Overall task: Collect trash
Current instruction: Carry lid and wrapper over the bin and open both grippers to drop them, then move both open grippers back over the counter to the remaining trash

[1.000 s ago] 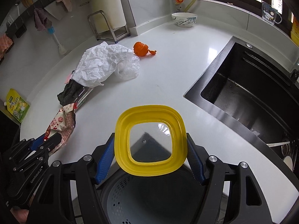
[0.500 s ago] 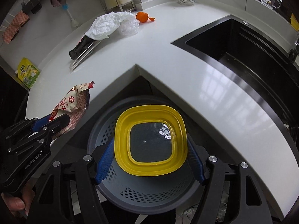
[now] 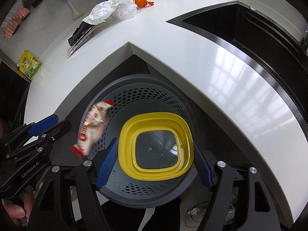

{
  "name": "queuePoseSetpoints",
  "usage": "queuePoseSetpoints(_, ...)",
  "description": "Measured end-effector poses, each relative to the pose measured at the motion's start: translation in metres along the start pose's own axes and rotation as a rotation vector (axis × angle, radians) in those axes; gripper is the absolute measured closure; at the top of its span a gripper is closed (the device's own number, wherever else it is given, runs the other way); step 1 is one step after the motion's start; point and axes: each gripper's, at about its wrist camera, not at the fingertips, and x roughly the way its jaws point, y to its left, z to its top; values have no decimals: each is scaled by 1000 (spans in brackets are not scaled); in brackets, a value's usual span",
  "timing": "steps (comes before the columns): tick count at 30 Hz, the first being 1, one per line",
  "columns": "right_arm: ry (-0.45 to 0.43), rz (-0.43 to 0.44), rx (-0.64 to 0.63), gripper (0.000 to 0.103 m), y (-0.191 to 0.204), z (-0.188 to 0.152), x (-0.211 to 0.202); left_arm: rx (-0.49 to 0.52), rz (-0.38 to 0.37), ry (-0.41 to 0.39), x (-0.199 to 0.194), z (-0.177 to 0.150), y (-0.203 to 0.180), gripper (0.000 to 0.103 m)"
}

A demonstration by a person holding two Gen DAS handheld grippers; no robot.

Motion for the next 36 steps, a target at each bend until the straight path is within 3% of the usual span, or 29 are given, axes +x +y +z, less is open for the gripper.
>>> queuePoseSetpoints(1,-3,0,-1,32,-1,0,-1,-7,8,-12,-3,-1,1,42)
queuePoseSetpoints(12,-22,46,-16,32,-4,4,-20,-51,50,-23,-27,2,10,41)
queuePoseSetpoints(20,-61,69,-32,32,0,13,-42,-64,61,-87,-56,18,12,40)
queuePoseSetpoints(36,-164,64,-18,32,21,73,-64,-70,56,-223,-84,78,54,28)
